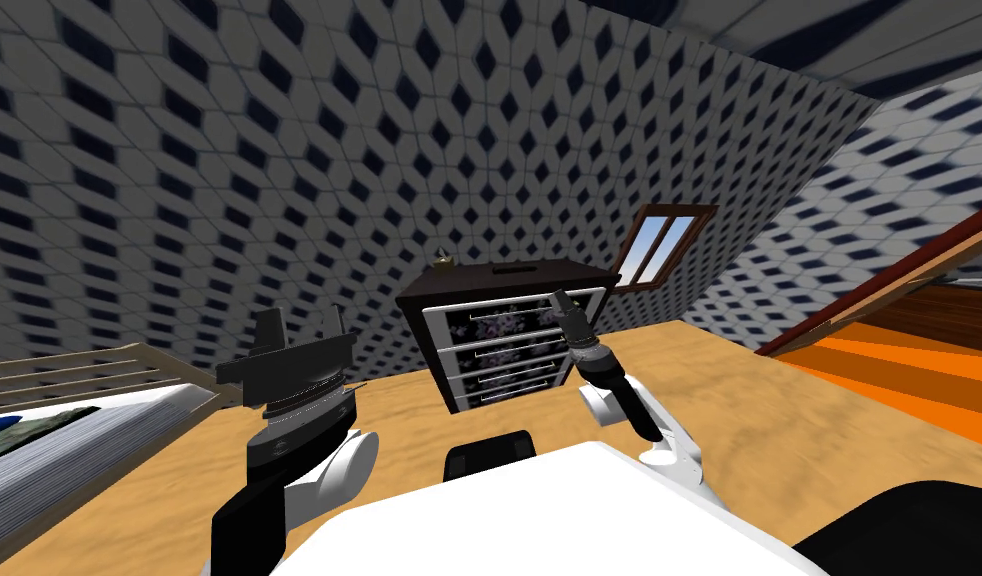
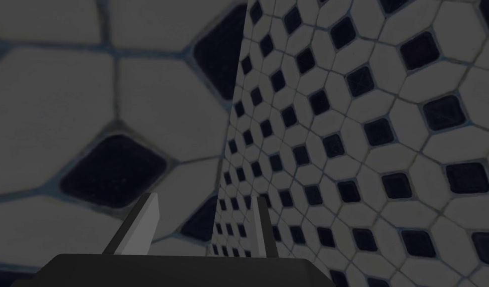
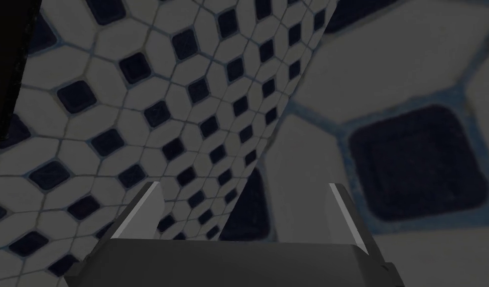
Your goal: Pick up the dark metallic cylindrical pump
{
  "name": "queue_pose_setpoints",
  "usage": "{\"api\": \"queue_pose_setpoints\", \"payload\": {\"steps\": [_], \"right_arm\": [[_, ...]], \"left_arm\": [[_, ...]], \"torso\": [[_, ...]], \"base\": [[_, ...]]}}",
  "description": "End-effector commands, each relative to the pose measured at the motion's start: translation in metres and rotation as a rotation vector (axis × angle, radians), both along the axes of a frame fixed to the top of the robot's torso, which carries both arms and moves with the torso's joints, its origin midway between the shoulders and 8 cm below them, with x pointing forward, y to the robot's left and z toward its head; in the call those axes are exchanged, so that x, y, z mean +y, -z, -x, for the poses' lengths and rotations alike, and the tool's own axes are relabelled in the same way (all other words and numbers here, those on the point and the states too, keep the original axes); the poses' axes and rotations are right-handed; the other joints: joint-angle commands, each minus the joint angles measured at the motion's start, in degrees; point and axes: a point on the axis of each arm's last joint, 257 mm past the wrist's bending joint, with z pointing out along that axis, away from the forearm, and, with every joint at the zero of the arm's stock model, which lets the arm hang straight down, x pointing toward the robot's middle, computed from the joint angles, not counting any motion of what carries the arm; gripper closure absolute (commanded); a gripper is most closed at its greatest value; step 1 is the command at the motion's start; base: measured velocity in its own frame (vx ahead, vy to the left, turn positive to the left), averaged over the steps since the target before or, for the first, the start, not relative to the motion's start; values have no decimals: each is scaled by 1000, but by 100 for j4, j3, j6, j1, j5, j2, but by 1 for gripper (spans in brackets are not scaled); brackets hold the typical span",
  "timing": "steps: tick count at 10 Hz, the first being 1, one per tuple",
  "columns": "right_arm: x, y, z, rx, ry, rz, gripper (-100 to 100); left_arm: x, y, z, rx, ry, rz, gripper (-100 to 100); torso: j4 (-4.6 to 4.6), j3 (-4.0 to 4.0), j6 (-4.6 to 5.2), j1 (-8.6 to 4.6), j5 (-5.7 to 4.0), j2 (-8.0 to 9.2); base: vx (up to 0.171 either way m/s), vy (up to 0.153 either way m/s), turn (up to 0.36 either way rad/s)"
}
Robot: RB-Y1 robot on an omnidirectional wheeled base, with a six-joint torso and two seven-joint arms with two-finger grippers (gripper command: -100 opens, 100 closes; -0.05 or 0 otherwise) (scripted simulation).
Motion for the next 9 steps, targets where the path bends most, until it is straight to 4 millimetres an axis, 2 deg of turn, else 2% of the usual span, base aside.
{"api": "queue_pose_setpoints", "payload": {"steps": [1,9], "right_arm": [[11,1,-2,-12,-30,63,-100],[47,11,-10,-49,-151,332,-100]], "left_arm": [[0,0,0,0,0,0,0],[0,0,0,0,0,0,0]], "torso": [[0,0,0,0,0,0],[0,2,-3,-2,0,4]], "base": [[-51,5,71],[-53,-6,67]]}}
